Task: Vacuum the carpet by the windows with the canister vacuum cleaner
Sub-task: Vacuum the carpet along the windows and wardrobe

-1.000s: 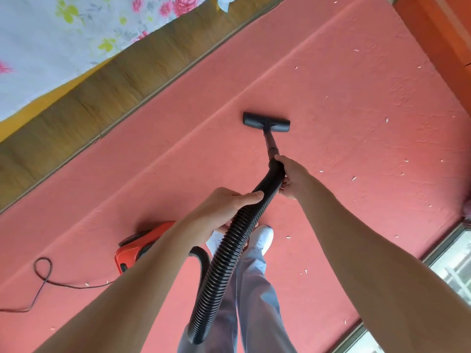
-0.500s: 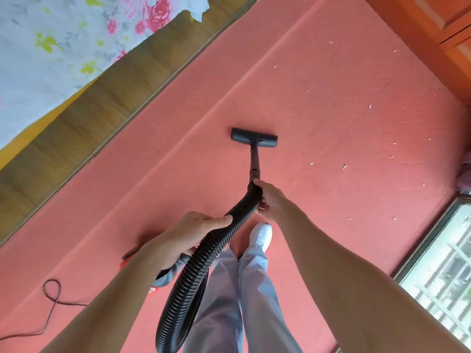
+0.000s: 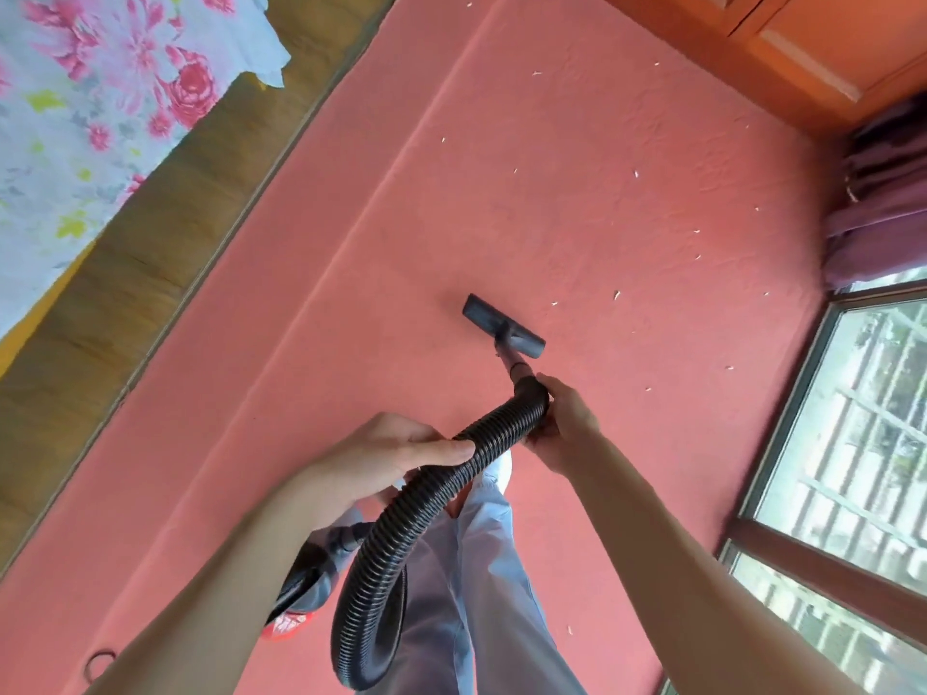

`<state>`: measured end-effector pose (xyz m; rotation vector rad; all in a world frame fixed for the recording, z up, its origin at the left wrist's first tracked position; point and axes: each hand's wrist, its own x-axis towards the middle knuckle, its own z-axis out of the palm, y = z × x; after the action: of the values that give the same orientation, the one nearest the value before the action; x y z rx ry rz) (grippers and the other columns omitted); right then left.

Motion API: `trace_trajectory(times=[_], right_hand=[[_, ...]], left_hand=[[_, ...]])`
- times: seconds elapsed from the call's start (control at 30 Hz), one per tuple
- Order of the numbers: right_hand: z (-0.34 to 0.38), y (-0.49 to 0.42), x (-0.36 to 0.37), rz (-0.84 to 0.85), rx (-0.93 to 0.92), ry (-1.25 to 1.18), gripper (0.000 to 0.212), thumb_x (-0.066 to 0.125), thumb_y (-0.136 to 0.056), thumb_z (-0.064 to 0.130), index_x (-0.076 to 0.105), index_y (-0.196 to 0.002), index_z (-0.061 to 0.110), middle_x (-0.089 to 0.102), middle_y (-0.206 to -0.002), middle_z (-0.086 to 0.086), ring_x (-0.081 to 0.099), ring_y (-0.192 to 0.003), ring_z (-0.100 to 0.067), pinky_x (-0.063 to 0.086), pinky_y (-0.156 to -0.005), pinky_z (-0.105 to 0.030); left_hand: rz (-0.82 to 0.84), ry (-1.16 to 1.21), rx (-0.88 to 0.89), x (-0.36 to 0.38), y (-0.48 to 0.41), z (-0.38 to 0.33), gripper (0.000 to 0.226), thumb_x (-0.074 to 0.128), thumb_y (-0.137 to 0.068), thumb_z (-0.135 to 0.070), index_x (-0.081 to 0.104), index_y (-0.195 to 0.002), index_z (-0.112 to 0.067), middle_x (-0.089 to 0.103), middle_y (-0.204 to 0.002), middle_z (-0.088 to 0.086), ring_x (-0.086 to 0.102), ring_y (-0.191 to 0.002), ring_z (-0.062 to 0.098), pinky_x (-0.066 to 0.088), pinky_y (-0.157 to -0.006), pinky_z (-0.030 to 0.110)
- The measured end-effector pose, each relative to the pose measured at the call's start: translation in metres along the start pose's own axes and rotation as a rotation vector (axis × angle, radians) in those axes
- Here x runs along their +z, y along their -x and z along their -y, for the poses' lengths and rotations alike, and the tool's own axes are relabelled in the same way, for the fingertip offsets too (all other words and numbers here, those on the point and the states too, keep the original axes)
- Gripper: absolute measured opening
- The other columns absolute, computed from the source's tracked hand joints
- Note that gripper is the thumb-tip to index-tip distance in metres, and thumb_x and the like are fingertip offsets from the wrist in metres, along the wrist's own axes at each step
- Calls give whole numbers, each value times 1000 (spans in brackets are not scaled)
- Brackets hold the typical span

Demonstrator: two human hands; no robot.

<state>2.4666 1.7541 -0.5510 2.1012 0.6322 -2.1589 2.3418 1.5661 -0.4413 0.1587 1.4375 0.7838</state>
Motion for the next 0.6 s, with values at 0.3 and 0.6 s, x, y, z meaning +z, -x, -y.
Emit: trace_trajectory(times=[0.3,0.6], right_hand=[[18,-90,-47,-205,2,98,34,71,-85,30,55,-102,6,56,-68,-9,46,-40,-15,40,-41,-22],[91,-102,-55,-248,-149,-22,37,72,-81,29,60,-107,6,65,-87,-14,62,-67,-24,55,-66,-36]], left_hand=[[-106,-22,-81,50,-94,10,53,70,-80,-60,75,-81,-7,74,-86,21,66,-65,22,58,-75,47],[89,57,-64,66,-128,-37,49,73,-83,-50,74,-96,-3,74,-95,22,69,-76,27,55,-70,40]])
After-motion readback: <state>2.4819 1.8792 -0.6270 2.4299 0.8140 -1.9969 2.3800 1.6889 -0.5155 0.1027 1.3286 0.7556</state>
